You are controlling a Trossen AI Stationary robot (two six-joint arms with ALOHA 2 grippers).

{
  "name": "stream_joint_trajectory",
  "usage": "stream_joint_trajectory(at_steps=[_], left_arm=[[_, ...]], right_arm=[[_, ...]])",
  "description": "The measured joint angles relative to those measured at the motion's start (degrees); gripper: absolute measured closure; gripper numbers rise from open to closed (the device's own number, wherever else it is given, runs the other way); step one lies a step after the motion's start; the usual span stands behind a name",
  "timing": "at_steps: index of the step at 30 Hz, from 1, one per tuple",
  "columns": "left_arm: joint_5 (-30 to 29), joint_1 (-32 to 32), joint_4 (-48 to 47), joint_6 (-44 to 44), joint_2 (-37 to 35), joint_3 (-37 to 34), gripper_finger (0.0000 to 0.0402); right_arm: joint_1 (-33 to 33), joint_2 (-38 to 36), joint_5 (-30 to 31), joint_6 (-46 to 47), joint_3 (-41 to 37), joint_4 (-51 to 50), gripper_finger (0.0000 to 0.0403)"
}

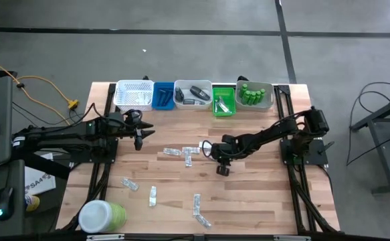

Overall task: Pick & Place Travel size toiletries
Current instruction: Put the bandage pack into the left white bin

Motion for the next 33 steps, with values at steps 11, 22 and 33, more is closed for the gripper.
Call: stream_joint_trajectory(at_steps=[11, 22, 33], left_arm=[[1.19, 0.02, 0.02, -2.57, 0.21, 0.00, 0.0255], [13.69, -0.09, 17.47, 13.24, 12.25, 0.09, 0.0254], [17.94, -4.59, 42.81, 26.69, 29.85, 0.52, 0.0203]], right_arm=[[0.11, -6.13, 0.83, 1.60, -1.11, 4.58, 0.0399], [-0.80, -10.34, -9.45, 0.69, -0.48, 20.97, 0.0399], [-2.79, -10.36, -15.94, -0.79, -0.59, 30.93, 0.0399]])
